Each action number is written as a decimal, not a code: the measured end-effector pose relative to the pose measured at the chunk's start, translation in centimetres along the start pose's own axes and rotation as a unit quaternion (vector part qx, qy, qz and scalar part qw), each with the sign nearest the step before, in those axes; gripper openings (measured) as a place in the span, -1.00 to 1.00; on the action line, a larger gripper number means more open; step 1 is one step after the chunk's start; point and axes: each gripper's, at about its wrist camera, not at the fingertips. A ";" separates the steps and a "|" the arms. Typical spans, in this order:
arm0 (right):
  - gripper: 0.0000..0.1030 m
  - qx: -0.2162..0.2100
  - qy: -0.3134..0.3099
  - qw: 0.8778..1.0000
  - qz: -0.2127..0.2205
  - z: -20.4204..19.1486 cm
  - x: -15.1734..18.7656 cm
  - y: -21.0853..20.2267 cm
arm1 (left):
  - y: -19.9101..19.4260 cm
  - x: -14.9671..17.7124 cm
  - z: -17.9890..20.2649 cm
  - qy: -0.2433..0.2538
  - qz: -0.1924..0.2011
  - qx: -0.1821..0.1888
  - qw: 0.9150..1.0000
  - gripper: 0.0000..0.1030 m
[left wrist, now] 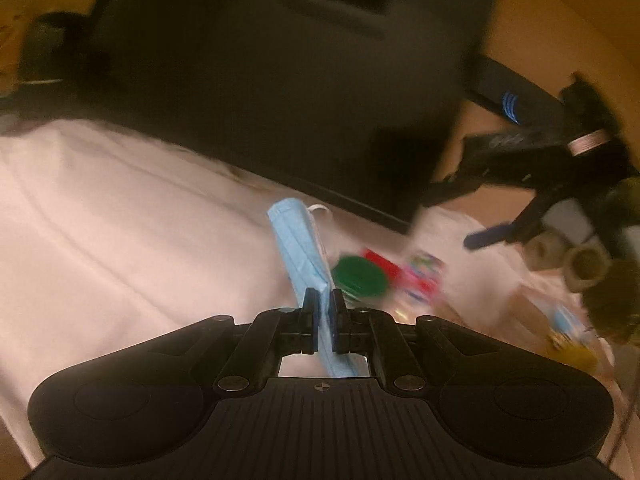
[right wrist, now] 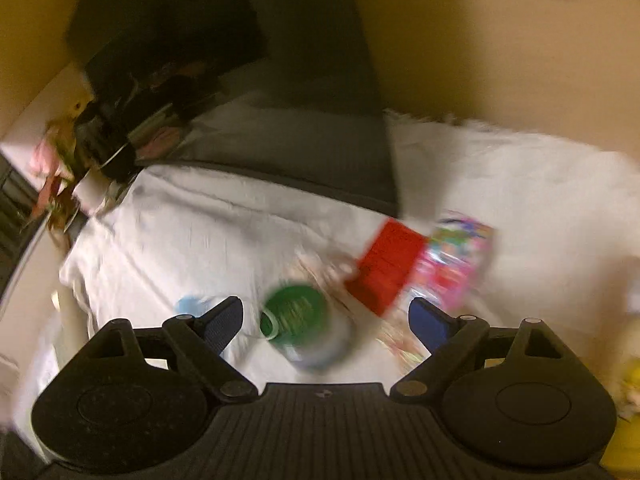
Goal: Organize soft objects
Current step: 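Carry the mask toward the pink box with the left tool while the right tool grasps the white lace item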
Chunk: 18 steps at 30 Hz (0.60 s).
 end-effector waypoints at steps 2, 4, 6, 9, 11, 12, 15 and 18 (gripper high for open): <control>0.71 0.013 0.011 1.000 -0.026 -1.2 -2.7 3.7 | 0.5 -1.2 -1.7 -0.016 -0.003 -0.004 1.000 -0.86; 0.50 0.031 0.015 0.998 -0.052 -2.0 -4.3 7.0 | 1.0 -2.0 -3.0 -0.019 -0.005 -0.014 1.000 -0.86; 0.40 0.051 0.018 0.995 -0.080 -2.4 -5.7 10.7 | 1.4 -2.5 -3.8 -0.019 -0.007 -0.024 1.000 -0.86; 0.33 0.058 0.041 0.991 -0.116 -2.0 -6.6 14.4 | 1.8 -2.9 -4.7 -0.016 -0.007 -0.030 0.999 -0.85; -0.23 0.057 0.056 0.989 -0.128 -1.4 -6.8 16.0 | 2.4 -3.2 -5.2 -0.018 -0.009 -0.035 0.999 -0.86; -0.70 0.055 0.056 0.988 -0.133 -1.4 -6.9 16.5 | 2.7 -3.4 -5.3 -0.019 -0.011 -0.035 0.999 -0.86; -0.77 0.039 0.059 0.990 -0.124 -1.2 -6.7 15.4 | 3.4 -4.7 -6.2 -0.019 -0.013 -0.038 0.999 -0.85; -0.78 0.024 0.027 0.996 -0.078 -1.9 -6.5 11.0 | 3.7 -6.9 -6.2 -0.016 -0.002 -0.037 0.999 -0.85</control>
Point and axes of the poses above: each gripper's, at about its wrist camera, not at the fingertips, and y roughly the way its jaws point, z to its right, x to its underside, and after that the axes turned 11 degrees about -z, right-handed
